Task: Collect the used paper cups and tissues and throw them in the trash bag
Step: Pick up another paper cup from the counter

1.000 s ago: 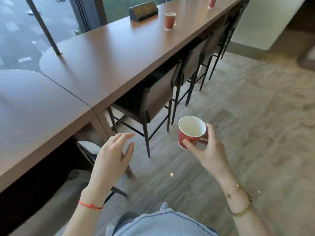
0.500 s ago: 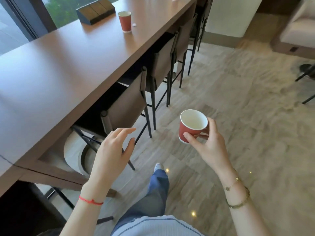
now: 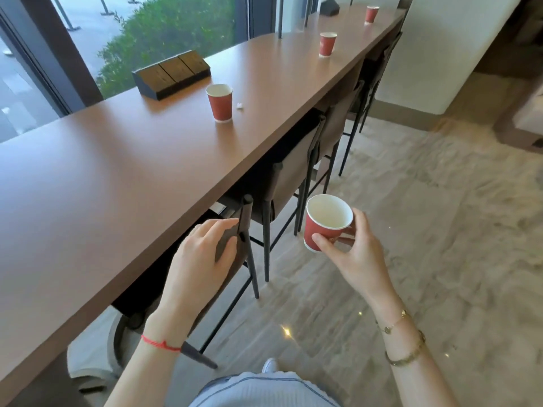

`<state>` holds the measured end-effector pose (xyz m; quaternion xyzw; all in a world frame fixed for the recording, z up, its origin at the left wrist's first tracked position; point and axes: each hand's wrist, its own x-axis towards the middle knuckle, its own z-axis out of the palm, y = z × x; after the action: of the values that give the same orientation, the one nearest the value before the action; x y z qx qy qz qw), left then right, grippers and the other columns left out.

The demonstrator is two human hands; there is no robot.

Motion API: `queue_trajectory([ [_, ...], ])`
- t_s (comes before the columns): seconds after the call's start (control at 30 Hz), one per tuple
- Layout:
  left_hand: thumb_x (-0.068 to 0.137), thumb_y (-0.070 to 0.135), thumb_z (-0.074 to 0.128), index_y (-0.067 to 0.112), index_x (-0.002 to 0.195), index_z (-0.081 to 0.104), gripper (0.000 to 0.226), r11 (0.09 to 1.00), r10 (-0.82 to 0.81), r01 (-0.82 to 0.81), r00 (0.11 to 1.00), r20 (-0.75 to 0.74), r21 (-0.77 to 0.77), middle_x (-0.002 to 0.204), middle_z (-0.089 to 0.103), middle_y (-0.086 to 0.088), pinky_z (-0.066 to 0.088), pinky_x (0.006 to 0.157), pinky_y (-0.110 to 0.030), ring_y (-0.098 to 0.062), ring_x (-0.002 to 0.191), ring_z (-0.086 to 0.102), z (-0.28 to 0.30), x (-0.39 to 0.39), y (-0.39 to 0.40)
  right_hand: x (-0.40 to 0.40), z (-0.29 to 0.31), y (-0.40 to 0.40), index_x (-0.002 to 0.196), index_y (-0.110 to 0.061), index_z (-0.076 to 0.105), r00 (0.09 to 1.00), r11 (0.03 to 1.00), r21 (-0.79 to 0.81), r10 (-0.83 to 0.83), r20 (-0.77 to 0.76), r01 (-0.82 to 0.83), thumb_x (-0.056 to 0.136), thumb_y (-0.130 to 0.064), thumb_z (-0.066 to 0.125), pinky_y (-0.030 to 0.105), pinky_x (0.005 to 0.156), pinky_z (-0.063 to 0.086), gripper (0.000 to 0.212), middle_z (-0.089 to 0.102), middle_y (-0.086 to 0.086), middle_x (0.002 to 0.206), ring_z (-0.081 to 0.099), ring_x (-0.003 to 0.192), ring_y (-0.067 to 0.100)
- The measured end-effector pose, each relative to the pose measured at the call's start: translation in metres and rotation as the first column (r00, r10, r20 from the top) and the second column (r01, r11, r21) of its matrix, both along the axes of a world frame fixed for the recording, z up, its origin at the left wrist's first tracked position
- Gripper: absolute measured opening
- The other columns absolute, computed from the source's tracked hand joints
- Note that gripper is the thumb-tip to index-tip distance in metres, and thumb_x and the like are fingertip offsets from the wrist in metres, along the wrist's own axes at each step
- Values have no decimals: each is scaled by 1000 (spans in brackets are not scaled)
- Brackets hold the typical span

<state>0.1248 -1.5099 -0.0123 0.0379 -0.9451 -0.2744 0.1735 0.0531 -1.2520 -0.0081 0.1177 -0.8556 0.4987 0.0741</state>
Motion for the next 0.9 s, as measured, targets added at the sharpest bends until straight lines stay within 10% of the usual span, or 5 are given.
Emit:
queue_trajectory([
  [0.5,90,31,62,21,134,52,46,928,371,-371,926,-63,9,127,59,3,48,90,-33,-17,113,57,5,-221,-53,-257,4,-60,127,-26,43,954,953,-36,300,-2,-300,70,-51,72,4,74,47,68,53,-16,117,53,105,-11],
  [0.9,68,44,83,18,154,10,116,747,598,-578,800,47,328,146,40,-6,39,108,-43,-22,132,42,-1,-387,-88,-461,14,-128,123,-35,42,830,830,-8,558,14,-558,67,-55,74,6,74,48,68,63,-12,110,64,94,0],
])
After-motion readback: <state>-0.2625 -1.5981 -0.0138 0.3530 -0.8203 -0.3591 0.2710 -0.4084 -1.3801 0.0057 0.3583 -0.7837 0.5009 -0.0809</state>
